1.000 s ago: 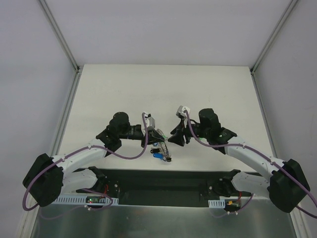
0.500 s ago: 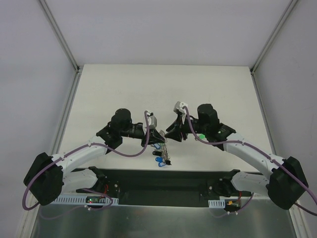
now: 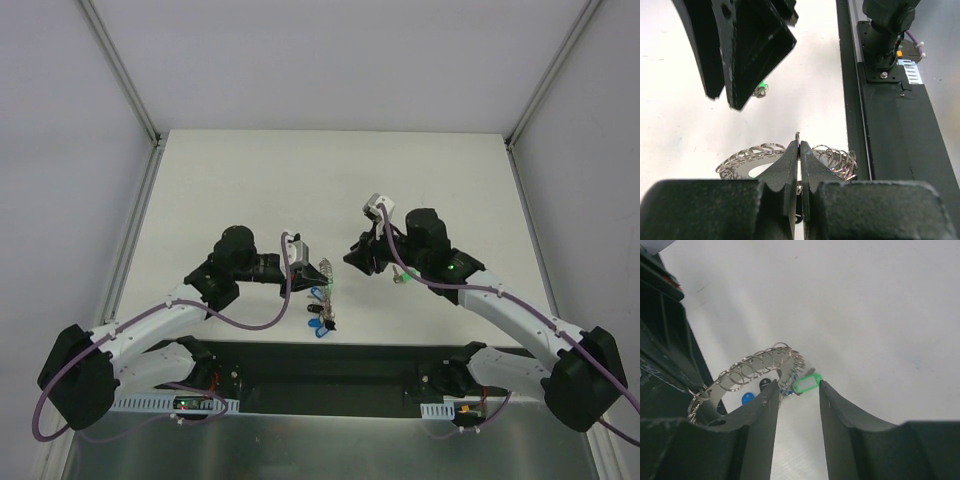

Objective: Put the keys on the keyring

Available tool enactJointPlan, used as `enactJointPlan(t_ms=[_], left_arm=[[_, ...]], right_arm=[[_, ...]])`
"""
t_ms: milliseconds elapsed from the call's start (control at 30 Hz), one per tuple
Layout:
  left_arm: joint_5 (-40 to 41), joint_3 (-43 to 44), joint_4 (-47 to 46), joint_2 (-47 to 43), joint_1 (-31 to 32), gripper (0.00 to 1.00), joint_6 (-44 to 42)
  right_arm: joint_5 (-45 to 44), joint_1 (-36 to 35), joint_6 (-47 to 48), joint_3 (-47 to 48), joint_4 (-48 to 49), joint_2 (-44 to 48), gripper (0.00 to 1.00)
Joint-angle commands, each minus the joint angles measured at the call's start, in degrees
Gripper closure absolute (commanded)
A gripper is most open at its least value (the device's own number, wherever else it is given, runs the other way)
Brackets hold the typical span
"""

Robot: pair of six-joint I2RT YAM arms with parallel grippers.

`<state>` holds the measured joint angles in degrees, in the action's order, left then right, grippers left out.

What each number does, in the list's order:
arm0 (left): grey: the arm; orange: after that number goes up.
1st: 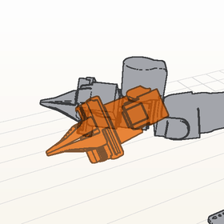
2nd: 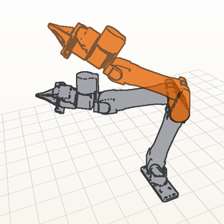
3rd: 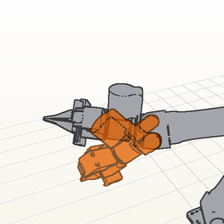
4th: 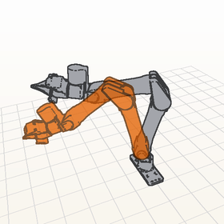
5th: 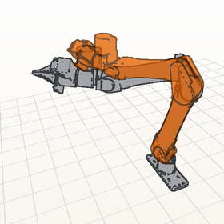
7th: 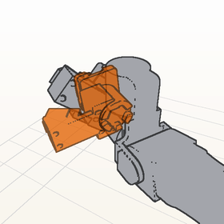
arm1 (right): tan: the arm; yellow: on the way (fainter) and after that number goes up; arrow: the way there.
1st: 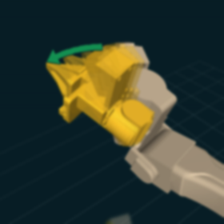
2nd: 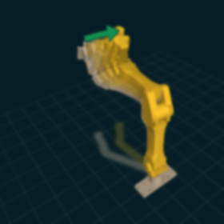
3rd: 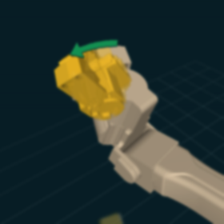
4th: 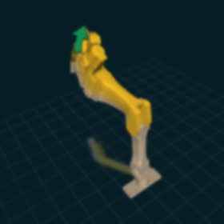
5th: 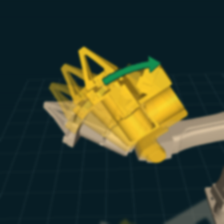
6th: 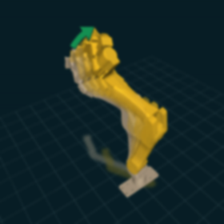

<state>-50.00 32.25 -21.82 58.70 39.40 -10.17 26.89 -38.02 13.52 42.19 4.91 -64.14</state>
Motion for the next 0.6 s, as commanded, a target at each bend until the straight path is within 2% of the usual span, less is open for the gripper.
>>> enactJointPlan(t_ms=[0, 167, 233, 300, 533, 567], left_arm=[[1.65, -4.20, -9.71, -2.18, 0.51, 1.00, -1.69], [4.12, -9.92, -20.25, -2.97, 0.33, 1.00, 1.29], [3.86, -13.25, -28.24, -2.54, -1.25, 1.00, 5.14], [3.51, -16.32, -37.09, -1.66, -3.44, 1.00, 8.23], [3.06, -22.57, -55.83, 3.08, -7.84, 1.00, 17.98], [3.67, -23.36, -57.87, 3.53, -8.28, 1.00, 18.61]], right_arm=[[-10.09, 1.28, -1.65, 1.05, -6.56, 3.93, 0.59], [-17.73, 4.35, -4.81, 0.26, -15.44, 5.87, 0.60], [-19.77, 5.32, -5.87, 0.17, -19.56, 5.69, 0.60], [-22.14, 5.85, -7.27, -0.36, -21.42, 5.17, 0.60], [-26.54, 6.82, -13.24, -2.99, -26.78, 2.36, 0.64], [-29.41, 6.99, -13.25, -3.08, -27.31, 1.83, 0.65]])
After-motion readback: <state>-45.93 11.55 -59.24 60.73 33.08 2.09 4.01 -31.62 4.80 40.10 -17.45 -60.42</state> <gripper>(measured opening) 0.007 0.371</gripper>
